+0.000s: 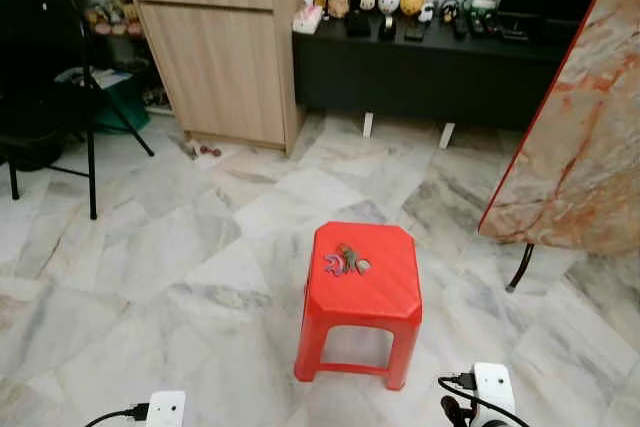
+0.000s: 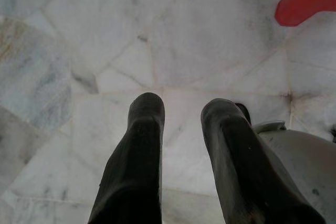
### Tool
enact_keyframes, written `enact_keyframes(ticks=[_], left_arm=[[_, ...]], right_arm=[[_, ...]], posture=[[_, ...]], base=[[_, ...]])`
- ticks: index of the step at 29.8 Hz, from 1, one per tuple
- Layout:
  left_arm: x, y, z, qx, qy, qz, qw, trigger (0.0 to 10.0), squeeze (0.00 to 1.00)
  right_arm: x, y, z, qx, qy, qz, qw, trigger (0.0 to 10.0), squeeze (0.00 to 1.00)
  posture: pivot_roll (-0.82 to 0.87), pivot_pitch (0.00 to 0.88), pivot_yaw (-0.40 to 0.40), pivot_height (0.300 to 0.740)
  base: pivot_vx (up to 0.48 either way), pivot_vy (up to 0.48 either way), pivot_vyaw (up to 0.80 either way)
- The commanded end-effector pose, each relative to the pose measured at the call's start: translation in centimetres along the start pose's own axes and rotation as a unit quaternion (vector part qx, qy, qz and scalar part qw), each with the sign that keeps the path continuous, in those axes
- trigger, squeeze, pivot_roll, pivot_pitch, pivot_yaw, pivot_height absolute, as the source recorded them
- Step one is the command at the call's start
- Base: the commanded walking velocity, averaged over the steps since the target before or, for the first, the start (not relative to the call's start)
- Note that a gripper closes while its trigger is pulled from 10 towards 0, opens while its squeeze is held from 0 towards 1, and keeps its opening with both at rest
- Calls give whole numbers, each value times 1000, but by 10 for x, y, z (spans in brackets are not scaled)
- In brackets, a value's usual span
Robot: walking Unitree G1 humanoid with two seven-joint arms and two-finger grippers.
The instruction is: Hang keys on a hook
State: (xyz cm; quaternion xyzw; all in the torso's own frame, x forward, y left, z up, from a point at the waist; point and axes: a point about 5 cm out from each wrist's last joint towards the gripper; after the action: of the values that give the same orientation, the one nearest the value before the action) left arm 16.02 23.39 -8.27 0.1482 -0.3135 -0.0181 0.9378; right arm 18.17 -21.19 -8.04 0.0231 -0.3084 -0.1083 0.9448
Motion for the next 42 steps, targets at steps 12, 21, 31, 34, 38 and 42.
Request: enact_keyframes(ticks=[12,21,31,34,38,42], left_arm=[[-9,1,2,-7,18,-13,1000,10000,0],[-8,0,2,-7,16,-12,1000,10000,0],[-9,0,2,-6,17,-10,1000,10000,0],[-9,0,2,-6,17,-10,1000,10000,0],[-8,1,2,-6,16,-11,1000,10000,0],[-8,1,1,-5,16,-11,1000,10000,0]], right_arm=[[1,-1,0,-2,-5,-1,1000,10000,0],[1,-1,0,-2,-6,-3,1000,10000,0],[2,-1,0,-2,-6,-2,1000,10000,0],[2,-1,0,-2,-6,-2,1000,10000,0],[2,0,0,-1,-6,-3,1000,10000,0],[2,0,0,-1,-6,-4,1000,10000,0]], posture=[[69,0,-23,740],[70,4,-24,740],[73,11,-29,740],[73,13,-29,740],[74,13,-27,740],[79,14,-28,740]], base=[[0,120,0],[0,305,0],[0,303,0],[0,300,0],[0,298,0],[0,202,0]])
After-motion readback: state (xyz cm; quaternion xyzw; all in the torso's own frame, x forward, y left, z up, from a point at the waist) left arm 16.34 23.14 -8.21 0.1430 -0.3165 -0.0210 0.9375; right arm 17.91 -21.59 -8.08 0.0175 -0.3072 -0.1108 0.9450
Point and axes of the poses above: a point about 5 cm out from each wrist's last joint towards the gripper, its own z axis pointing back from the gripper into the wrist, its own x axis along the axis of the wrist's last joint, y = z × x, and after that the axes turned 6 degrees about -z, right-handed
